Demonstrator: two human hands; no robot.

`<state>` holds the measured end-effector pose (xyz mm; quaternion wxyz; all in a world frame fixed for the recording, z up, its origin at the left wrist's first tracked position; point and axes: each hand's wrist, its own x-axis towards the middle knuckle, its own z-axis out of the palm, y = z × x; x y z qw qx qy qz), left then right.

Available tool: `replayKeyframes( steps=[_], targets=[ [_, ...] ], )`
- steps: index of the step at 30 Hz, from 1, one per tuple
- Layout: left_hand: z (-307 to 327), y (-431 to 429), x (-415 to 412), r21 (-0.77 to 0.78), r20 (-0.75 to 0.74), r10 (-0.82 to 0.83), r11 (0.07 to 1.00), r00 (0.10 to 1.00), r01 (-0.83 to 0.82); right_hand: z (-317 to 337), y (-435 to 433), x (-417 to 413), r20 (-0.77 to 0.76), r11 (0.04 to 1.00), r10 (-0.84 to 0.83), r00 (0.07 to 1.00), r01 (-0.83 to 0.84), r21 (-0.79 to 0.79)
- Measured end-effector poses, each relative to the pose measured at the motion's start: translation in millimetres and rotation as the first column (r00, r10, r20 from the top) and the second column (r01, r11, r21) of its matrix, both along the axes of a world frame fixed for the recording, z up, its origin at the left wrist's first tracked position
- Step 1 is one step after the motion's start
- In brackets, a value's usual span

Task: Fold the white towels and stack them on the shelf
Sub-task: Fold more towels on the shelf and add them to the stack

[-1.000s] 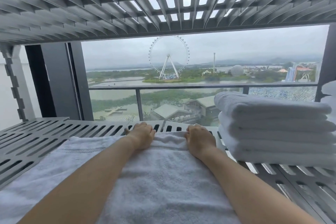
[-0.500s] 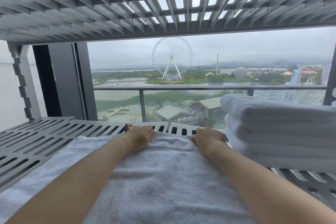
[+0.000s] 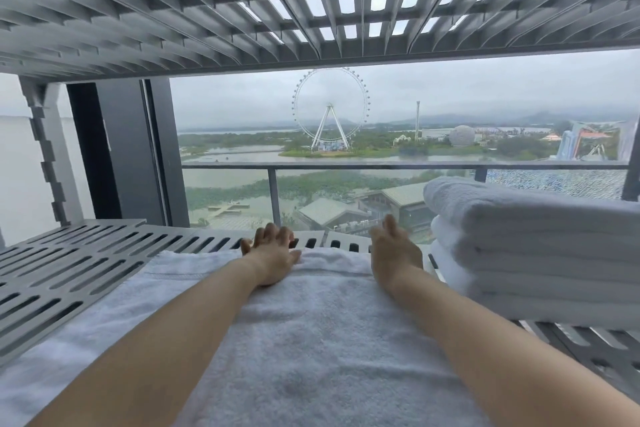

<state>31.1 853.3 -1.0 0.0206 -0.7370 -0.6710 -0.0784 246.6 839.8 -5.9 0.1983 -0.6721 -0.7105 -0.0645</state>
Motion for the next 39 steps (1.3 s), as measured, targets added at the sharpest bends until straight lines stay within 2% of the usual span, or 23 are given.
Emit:
replayKeyframes(
  steps=[3,6,8,10,16,19,22,24,27,30,34,39],
  targets=[
    [-5,-21,0,-0.034,0.078,-0.134,0.99,0.988,0.137,-8,-17,-21,-0.102,0.957,0.289,0.952,-0.288,0.025],
    [-11,-51,-3,-0.113,0.104,-0.167,0.977,0.98,0.179,-11,-40,-45,-0.182,0.875,0.446,0.876,-0.47,-0.116],
    [-13,-70,-10,-0.137,0.061,-0.168,0.975,0.984,0.176,-17,-52,-46,-0.123,0.838,0.454,0.883,-0.469,-0.278],
    [-16,-87,-22,-0.167,0.027,-0.179,0.969,0.983,0.181,-25,-62,-35,-0.067,0.828,0.439,0.896,-0.433,-0.356],
    [-20,-122,-58,-0.226,0.049,-0.228,0.946,0.972,0.233,-22,-95,-15,-0.075,0.864,0.36,0.93,-0.363,-0.348],
    [-19,-137,-61,-0.214,0.047,-0.246,0.944,0.968,0.251,-21,-121,-45,-0.099,0.834,0.419,0.902,-0.426,-0.351],
    [-20,-160,-68,-0.191,0.047,-0.26,0.945,0.964,0.264,-24,-146,-73,-0.019,0.817,0.458,0.889,-0.429,-0.385],
    [-22,-179,-81,-0.177,0.033,-0.278,0.944,0.96,0.279,-18,-160,-76,0.018,0.843,0.395,0.918,-0.355,-0.404],
    [-22,-209,-106,-0.167,0.04,-0.313,0.934,0.949,0.315,-9,-184,-80,0.054,0.905,0.275,0.96,-0.24,-0.352],
    [-23,-242,-132,-0.172,0.069,-0.327,0.927,0.942,0.334,-8,-220,-117,-0.065,0.872,0.36,0.931,-0.361,-0.332],
    [-25,-279,-164,-0.181,0.041,-0.353,0.917,0.935,0.354,-12,-259,-168,0.025,0.836,0.419,0.907,-0.375,-0.401],
    [-32,-313,-206,-0.175,-0.003,-0.374,0.913,0.927,0.368,-17,-296,-195,0.066,0.804,0.475,0.877,-0.403,-0.438]
  ],
)
